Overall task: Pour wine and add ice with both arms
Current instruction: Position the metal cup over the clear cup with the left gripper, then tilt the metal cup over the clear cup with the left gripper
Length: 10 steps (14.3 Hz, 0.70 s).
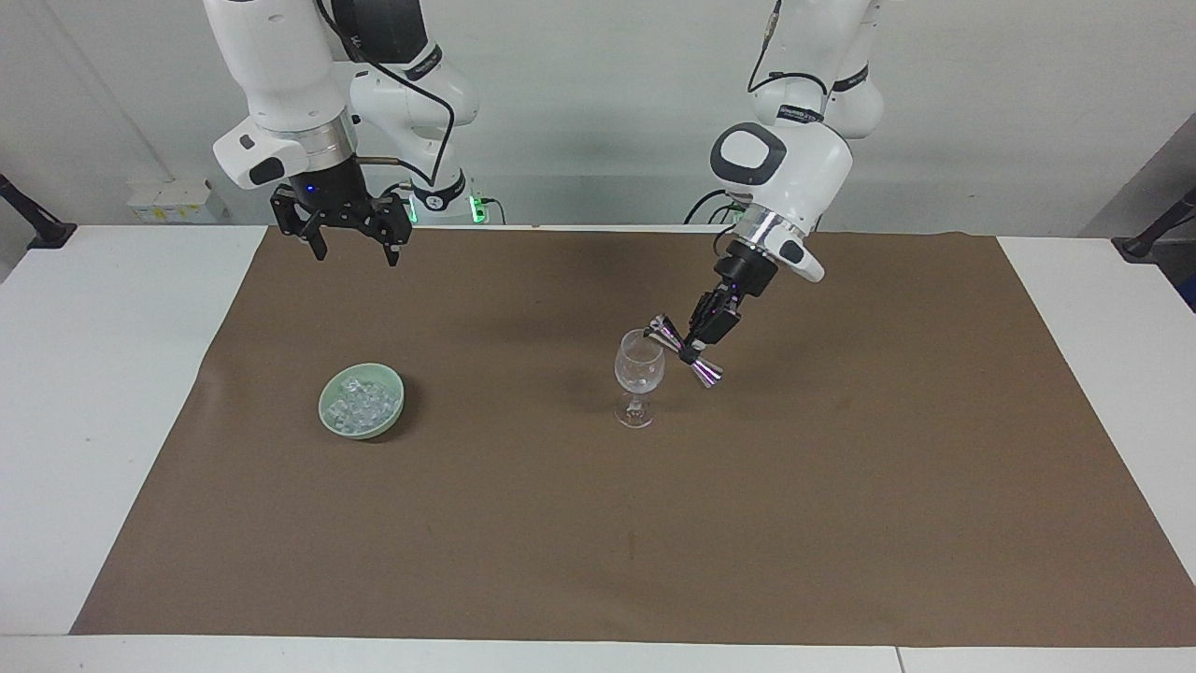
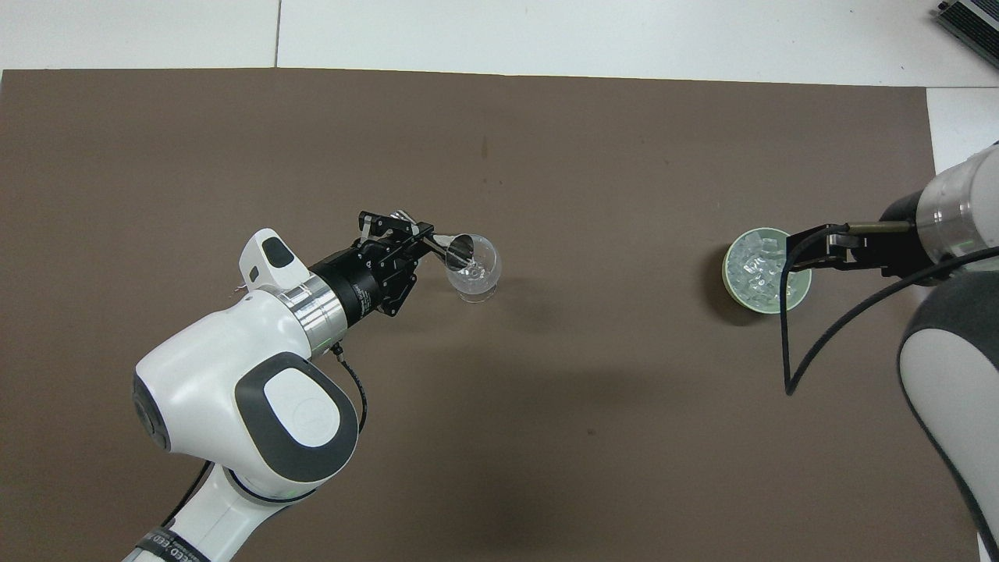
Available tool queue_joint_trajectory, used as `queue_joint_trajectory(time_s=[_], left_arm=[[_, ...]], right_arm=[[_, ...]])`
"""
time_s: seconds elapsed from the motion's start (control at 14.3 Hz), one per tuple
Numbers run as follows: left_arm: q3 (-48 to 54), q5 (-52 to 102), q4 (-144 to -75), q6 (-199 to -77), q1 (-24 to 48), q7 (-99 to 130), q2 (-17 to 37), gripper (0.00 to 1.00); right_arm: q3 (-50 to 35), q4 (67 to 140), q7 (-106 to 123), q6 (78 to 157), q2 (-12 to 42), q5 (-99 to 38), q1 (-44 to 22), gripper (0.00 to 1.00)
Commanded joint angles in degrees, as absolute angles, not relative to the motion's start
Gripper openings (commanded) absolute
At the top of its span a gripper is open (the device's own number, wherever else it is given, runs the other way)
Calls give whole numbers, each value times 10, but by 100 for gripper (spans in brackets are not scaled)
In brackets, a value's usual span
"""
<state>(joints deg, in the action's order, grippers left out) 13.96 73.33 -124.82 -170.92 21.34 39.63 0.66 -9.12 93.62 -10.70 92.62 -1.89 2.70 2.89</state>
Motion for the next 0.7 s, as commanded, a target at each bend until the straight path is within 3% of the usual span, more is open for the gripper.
queue_joint_trajectory(time_s=[0.0,0.63], left_arm=[[131,729,-1240,-1729,227,379,12,0],[131,729,-1232,-1756,243,334,21,0]], right_arm=[[-96,948,-93,923,-32,17,40,100],[-96,948,-93,923,-32,17,40,100]])
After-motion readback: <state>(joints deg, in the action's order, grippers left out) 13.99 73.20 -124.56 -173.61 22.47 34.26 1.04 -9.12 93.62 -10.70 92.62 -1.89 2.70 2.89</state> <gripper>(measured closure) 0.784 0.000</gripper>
